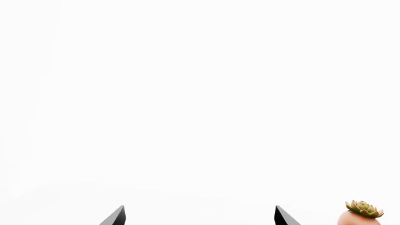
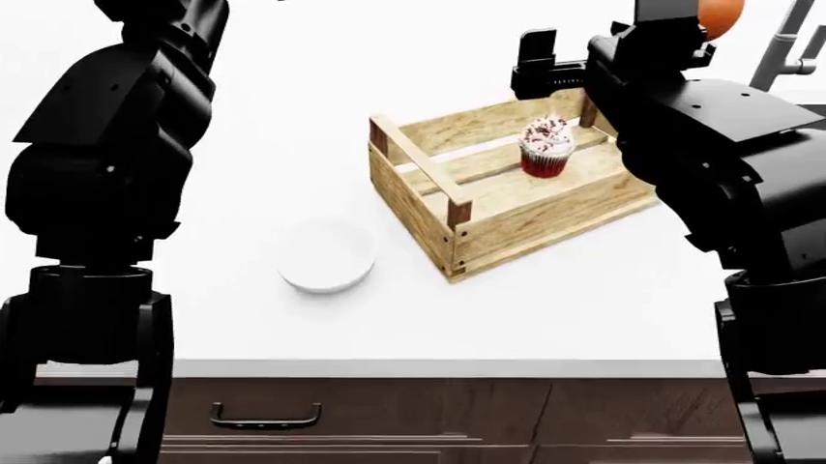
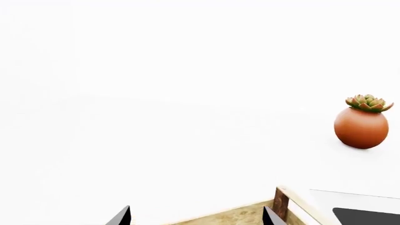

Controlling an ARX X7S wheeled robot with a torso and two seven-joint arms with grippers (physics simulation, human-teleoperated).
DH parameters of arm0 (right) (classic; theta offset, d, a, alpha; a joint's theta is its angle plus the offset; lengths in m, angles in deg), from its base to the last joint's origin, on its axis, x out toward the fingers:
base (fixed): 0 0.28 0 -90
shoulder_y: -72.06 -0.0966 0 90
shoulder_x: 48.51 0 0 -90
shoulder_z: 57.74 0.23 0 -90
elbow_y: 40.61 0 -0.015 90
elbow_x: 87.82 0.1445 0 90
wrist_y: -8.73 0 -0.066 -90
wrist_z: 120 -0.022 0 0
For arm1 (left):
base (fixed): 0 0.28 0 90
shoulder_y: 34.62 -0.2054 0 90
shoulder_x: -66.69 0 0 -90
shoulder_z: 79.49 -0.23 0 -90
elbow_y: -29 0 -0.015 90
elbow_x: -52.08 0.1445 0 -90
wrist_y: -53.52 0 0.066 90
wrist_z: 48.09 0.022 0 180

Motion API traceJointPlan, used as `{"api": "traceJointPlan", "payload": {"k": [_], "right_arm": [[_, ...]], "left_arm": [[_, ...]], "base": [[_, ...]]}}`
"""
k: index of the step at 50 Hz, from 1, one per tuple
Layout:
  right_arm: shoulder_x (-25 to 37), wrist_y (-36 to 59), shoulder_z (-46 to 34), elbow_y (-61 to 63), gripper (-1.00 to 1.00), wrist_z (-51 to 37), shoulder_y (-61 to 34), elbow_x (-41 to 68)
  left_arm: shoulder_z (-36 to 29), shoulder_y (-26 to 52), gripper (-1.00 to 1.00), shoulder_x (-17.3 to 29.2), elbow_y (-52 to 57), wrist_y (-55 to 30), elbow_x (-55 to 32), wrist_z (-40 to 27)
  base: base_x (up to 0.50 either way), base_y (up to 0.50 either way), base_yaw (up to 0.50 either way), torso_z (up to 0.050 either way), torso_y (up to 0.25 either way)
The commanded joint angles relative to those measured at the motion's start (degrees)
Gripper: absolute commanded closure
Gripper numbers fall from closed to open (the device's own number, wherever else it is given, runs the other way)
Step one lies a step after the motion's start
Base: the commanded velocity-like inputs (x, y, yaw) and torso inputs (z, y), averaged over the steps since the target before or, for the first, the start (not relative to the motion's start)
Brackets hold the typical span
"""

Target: Move the fresh-baked cupcake off the tray onto the counter, and place the bowl used for mixing into the sink.

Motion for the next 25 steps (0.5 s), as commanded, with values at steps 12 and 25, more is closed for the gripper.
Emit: {"api": "traceJointPlan", "payload": {"k": [12,25], "right_arm": [[5.3,10.2,4.7,14.4,-1.00,-6.1,2.3,8.0],[6.8,15.1,6.7,18.2,-1.00,-8.5,1.2,11.8]], "left_arm": [[1.0,-0.8,-1.00,-0.8,-0.7,2.5,-1.9,1.2],[0.0,-0.6,-1.00,-0.6,-0.3,3.7,-1.8,2.3]], "base": [[0.13,0.00,0.00,0.000,0.000],[0.13,0.00,0.00,0.026,0.000]]}}
